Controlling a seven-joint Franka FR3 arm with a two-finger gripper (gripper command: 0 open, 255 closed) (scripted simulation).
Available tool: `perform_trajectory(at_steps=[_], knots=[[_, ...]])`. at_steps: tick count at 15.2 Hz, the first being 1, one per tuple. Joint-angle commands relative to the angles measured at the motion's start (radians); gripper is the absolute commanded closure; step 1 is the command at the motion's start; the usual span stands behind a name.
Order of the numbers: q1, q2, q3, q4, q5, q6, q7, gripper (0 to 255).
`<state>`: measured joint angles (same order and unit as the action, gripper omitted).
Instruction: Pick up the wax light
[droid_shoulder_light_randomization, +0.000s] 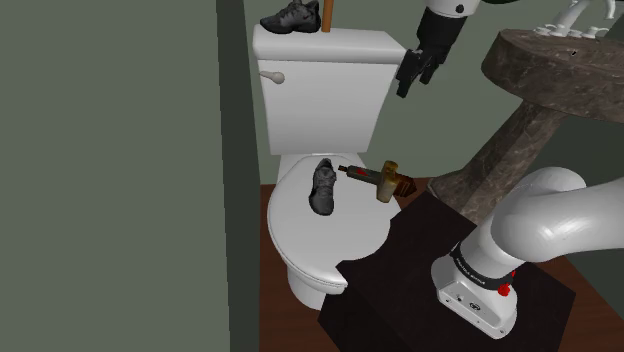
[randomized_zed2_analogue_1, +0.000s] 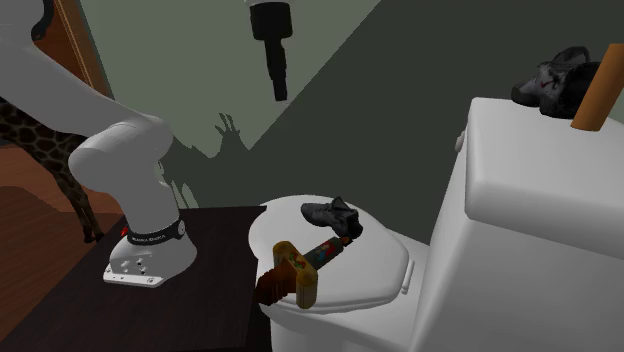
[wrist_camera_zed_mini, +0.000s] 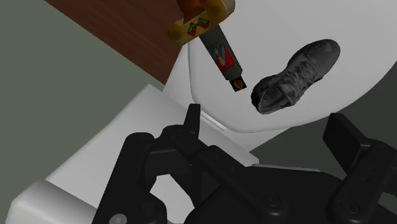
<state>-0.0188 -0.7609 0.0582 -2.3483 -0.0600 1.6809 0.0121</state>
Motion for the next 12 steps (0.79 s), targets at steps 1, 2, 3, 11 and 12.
perform_trajectory(at_steps=[1, 2, 3, 11, 12], knots=[[0.0, 0.0, 0.0, 0.0, 0.0, 0.0, 0.0, 0], [0.004, 0.001, -0.017, -0.03, -0.002, 0.028, -0.029, 0], [0.008, 0.004, -0.035, -0.059, -0.005, 0.057, -0.059, 0], [0.036, 0.092, -0.178, -0.242, -0.027, 0.294, -0.301, 0], [0.039, 0.111, -0.197, -0.258, -0.029, 0.325, -0.332, 0]])
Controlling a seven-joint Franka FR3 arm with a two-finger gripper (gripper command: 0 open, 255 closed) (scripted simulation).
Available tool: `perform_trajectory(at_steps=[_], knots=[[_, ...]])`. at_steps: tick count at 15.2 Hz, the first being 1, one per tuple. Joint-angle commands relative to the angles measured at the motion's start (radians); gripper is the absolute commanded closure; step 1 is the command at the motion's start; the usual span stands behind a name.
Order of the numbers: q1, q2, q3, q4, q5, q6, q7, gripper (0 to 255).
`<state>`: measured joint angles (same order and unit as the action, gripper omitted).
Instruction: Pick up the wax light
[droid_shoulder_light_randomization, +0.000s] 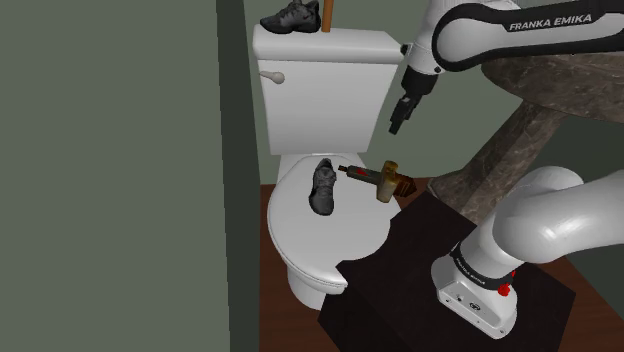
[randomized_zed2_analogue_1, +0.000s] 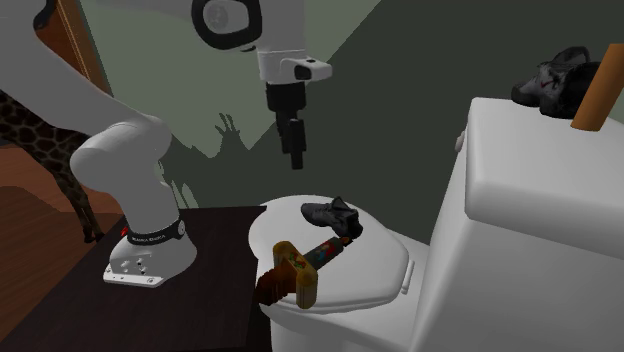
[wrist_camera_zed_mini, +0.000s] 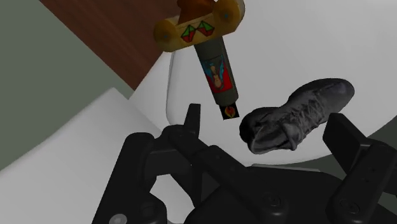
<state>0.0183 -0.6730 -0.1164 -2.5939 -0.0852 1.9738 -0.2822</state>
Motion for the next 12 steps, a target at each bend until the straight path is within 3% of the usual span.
perform_trajectory(at_steps=[1, 7, 12], knots=[[0.006, 0.046, -0.041, -0.027, -0.006, 0.063, -0.07, 0], [0.038, 0.221, -0.152, -0.084, 0.004, 0.257, -0.274, 0], [0.087, 0.419, -0.241, -0.087, 0.066, 0.415, -0.476, 0]])
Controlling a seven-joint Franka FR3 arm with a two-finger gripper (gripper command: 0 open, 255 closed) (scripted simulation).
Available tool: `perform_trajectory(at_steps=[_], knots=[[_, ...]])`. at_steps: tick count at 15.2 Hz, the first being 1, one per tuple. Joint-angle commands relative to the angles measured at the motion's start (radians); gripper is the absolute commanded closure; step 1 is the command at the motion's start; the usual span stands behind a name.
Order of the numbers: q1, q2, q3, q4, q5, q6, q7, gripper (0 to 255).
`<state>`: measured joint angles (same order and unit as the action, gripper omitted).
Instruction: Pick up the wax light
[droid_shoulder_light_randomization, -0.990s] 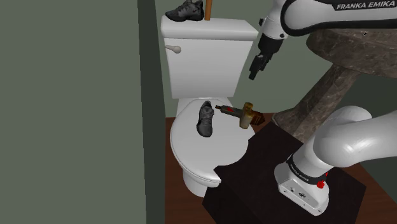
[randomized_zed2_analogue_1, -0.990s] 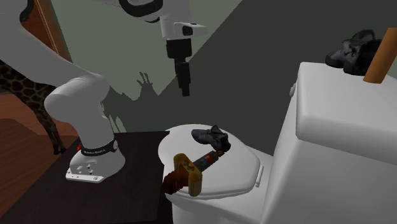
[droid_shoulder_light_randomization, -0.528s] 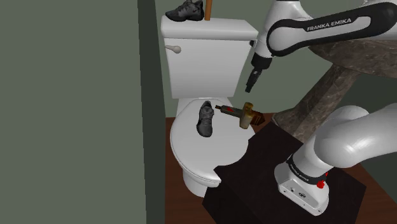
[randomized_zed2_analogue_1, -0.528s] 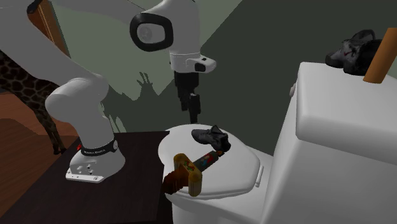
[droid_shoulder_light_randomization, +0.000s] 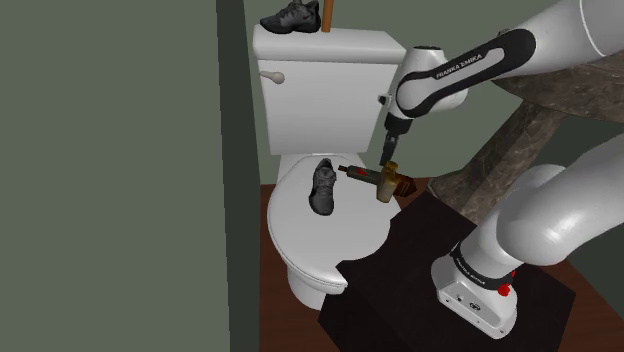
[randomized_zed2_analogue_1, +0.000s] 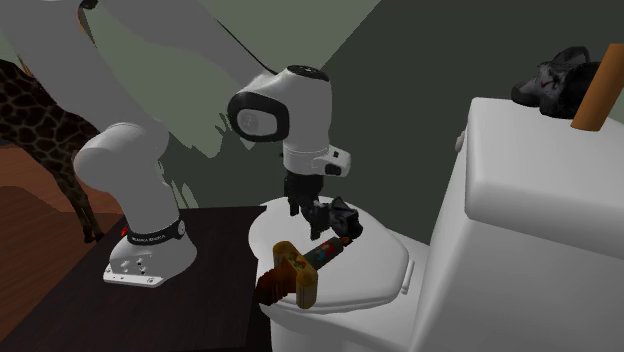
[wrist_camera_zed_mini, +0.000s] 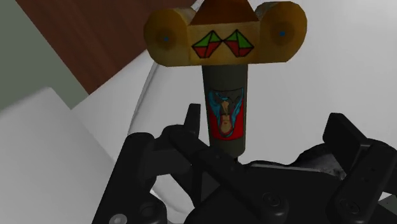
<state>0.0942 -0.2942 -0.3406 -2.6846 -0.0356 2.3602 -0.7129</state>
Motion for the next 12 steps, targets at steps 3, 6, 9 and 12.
perform_trajectory(at_steps=[3, 6, 9, 12], knots=[[0.047, 0.178, -0.06, 0.022, 0.101, 0.112, -0.196, 0], [0.065, 0.289, -0.071, 0.042, 0.195, 0.172, -0.319, 0], [0.067, 0.339, -0.064, 0.042, 0.244, 0.215, -0.357, 0], [0.066, 0.39, -0.052, 0.045, 0.3, 0.256, -0.401, 0]])
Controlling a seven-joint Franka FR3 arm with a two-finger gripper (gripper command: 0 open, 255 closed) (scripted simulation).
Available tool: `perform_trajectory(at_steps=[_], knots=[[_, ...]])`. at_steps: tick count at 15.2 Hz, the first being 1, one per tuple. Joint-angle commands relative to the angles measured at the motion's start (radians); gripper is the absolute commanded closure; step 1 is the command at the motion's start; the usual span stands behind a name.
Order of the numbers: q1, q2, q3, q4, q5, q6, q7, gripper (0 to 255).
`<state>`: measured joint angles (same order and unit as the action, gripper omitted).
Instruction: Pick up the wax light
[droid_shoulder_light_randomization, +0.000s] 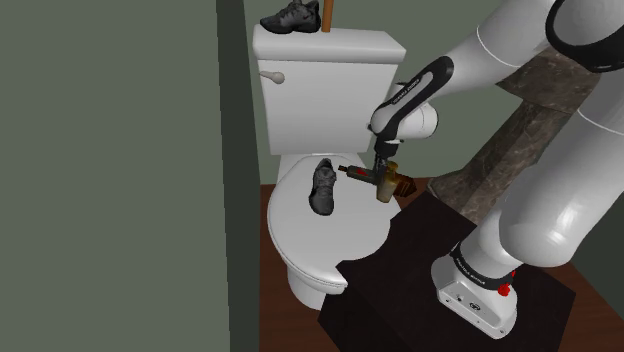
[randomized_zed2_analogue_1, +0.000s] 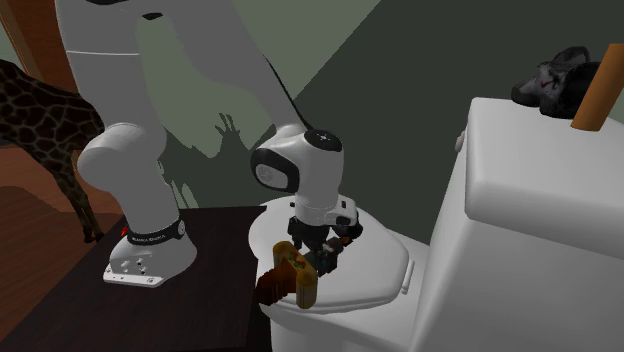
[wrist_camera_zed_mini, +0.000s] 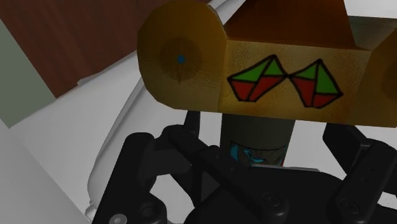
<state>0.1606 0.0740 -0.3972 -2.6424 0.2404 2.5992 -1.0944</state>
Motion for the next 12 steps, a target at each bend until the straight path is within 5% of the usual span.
perform_trajectory(at_steps=[1, 3, 4, 12], knots=[[-0.001, 0.032, 0.008, 0.004, 0.035, 0.024, -0.028, 0], [-0.002, 0.032, 0.009, 0.004, 0.035, 0.024, -0.028, 0], [-0.002, 0.031, 0.008, 0.002, 0.034, 0.025, -0.027, 255], [-0.002, 0.031, 0.009, 0.001, 0.035, 0.025, -0.027, 255]])
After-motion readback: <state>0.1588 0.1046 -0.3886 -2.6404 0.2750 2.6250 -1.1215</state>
